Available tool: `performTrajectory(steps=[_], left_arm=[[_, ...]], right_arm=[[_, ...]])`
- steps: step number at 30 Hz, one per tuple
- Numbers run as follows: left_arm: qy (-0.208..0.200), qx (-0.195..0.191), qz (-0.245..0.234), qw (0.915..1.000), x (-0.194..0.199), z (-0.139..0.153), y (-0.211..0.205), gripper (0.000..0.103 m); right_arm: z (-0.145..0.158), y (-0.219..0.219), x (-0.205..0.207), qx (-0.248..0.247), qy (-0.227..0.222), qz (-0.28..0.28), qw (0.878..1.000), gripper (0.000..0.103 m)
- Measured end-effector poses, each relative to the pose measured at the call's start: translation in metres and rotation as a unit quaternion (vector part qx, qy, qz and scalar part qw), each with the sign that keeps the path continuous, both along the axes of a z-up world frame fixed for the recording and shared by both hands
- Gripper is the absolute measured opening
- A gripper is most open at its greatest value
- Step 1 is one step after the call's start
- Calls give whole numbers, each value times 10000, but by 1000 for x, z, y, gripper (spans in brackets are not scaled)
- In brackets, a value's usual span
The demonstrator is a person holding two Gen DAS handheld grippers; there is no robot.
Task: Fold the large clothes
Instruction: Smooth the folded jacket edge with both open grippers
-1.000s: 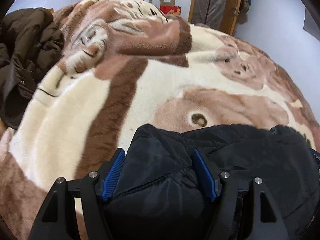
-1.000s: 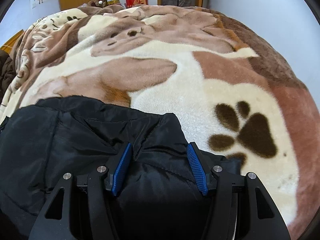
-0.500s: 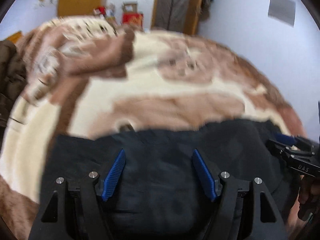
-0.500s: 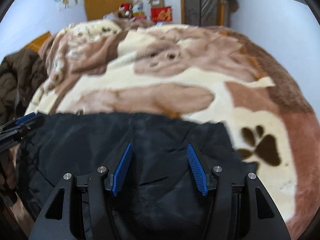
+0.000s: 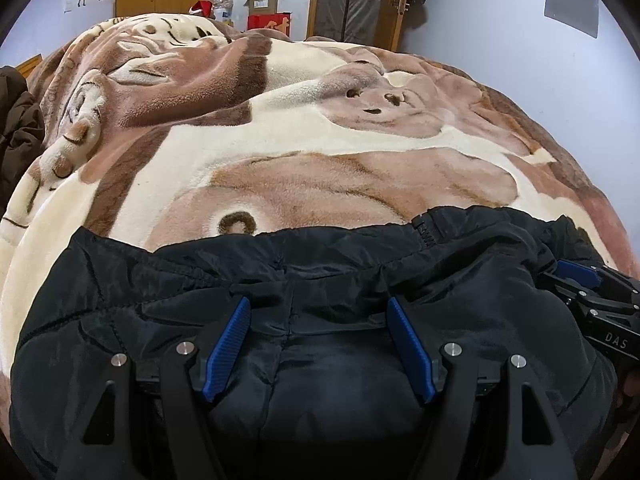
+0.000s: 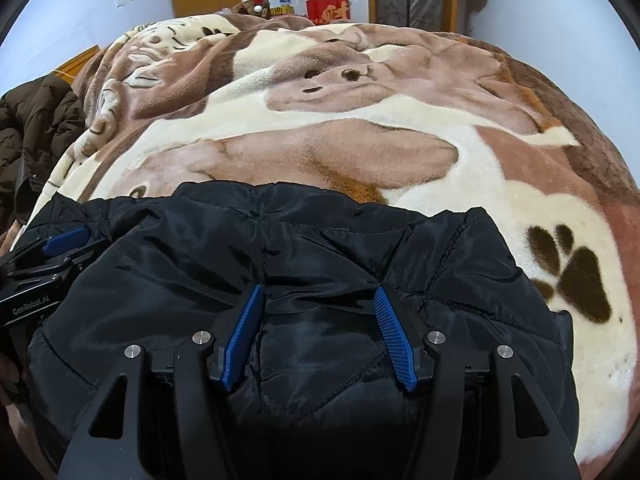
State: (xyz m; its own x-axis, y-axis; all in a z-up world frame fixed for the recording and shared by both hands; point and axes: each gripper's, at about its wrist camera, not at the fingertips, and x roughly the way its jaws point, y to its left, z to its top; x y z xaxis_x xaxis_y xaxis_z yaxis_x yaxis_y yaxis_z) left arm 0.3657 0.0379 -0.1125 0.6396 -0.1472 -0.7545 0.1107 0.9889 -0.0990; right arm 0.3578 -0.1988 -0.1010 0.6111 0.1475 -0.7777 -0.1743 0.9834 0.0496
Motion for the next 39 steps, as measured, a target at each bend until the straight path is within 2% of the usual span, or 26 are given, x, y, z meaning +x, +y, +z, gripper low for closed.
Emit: performTrajectory(steps=[3,6,9,11,13,16,18,21,26,29,33,35,37,39], left_arm=[[36,18,7,10000,1,2,0,74],[153,47,-54,9999,-1,16,1,73],[-58,-85,-52,9999,-14,39,15,72],[-250,-41,72,9997,-19,50,32,72],[-179,31,285,9994,-14,46,49,72],[122,-30,392,9992,-4,19,62,72],[23,112,386,9992,-3,11,56,73],[-40,296,397,9988,0,5,47,73],[49,239,383,9990,2,7,50,73],[98,230,354,9991,-4,24,53,72],[-306,112,445,9985,-25,50,74,72],[-265,143,598,9978,-27,46,89,72],[-45,199,744,9970,-23,30,101,73],[-21,73,794,9968,-21,19,106,73]], right_arm=[[1,1,0,-32,-5,-12,10000,58],[9,-2,-2,38,38,-9,10000,58],[33,-13,-13,126,-152,-46,9998,58],[44,-24,-17,80,-313,-130,9994,58],[43,-36,-12,-10,-271,-239,9993,58],[21,-49,2,-38,77,-441,9990,58],[12,-52,5,49,111,-475,9988,58],[4,-50,10,-90,115,-509,9986,58],[1,-51,12,-79,188,-552,9983,58],[11,-50,8,-205,222,-560,9980,58],[38,-55,-14,-137,-97,-498,9986,58],[40,-63,-21,-161,-177,-565,9981,58],[29,-68,-20,-205,-88,-628,9978,58],[19,-74,-20,-154,-84,-671,9976,58]])
